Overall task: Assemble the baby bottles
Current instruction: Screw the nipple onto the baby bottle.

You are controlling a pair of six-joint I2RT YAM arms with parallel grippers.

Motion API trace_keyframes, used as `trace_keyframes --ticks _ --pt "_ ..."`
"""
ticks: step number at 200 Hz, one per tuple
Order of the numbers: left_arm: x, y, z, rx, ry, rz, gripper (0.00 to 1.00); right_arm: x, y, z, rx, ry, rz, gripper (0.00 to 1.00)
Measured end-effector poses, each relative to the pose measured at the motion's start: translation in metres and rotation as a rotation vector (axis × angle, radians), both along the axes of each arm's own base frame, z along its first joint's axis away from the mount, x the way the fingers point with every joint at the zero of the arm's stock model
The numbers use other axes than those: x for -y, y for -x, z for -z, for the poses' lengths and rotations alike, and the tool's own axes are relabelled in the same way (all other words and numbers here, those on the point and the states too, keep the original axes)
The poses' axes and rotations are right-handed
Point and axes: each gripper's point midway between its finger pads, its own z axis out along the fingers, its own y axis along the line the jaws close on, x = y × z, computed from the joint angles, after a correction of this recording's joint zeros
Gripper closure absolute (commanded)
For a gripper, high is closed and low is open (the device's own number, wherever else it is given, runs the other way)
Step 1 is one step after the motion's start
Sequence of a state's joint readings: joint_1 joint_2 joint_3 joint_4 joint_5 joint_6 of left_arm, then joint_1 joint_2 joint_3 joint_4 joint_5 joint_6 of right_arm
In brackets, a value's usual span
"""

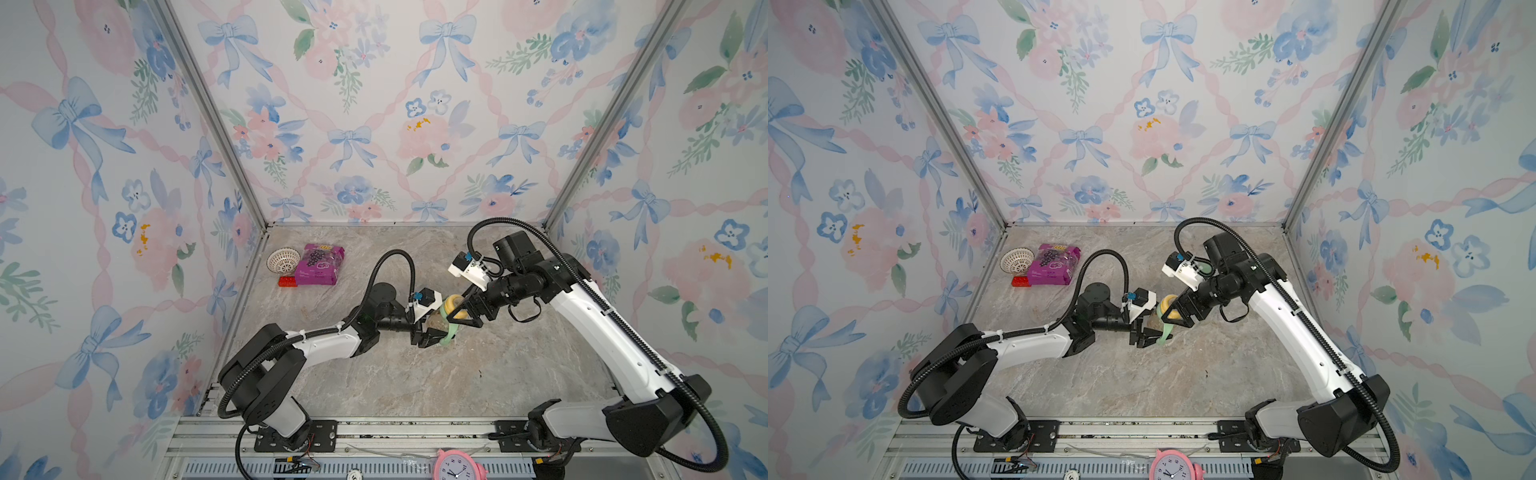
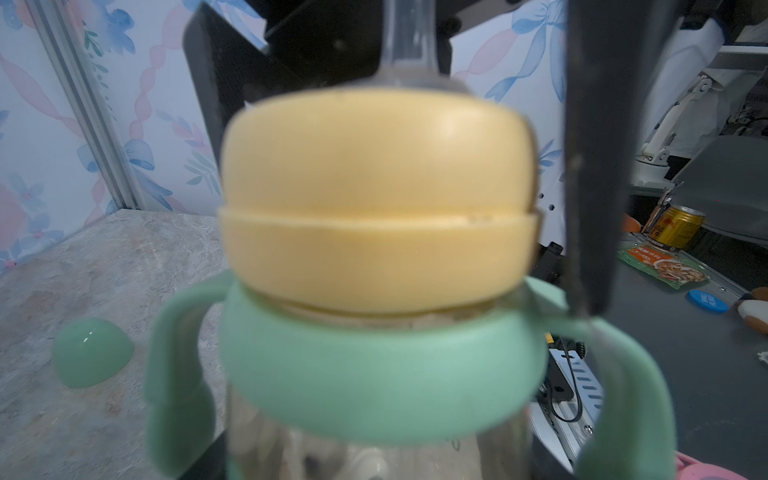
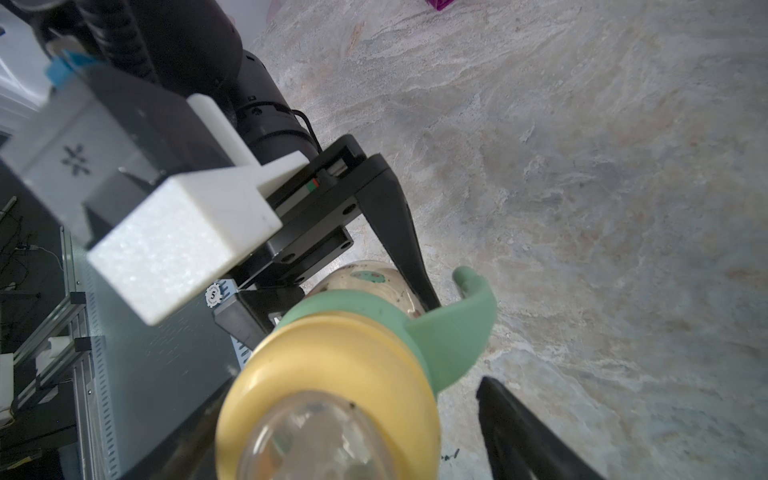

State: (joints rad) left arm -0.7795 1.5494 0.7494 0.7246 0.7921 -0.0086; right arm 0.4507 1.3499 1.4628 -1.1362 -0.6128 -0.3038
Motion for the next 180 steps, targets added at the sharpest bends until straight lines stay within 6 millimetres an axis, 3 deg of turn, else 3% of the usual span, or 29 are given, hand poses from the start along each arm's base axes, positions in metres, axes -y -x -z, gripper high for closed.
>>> trace_keyframes --ticks 70,127,180 --pt "0.0017 -0.0013 -0.0001 -0.006 -0.006 0.002 1.00 0.0047 -0.0024 -0.0023 -0.004 -0.002 0.019 0.21" --pt "0.0020 -0.0010 0.0045 -0.015 -0.017 0.006 1.00 0.0053 -0.0024 -0.0019 -0.005 0.002 0.021 0.18" --pt "0.0017 -0.0012 0.0072 -0.022 -0.026 0.004 1.00 0.0054 -0.0009 -0.0034 -0.004 -0.003 0.020 0.35"
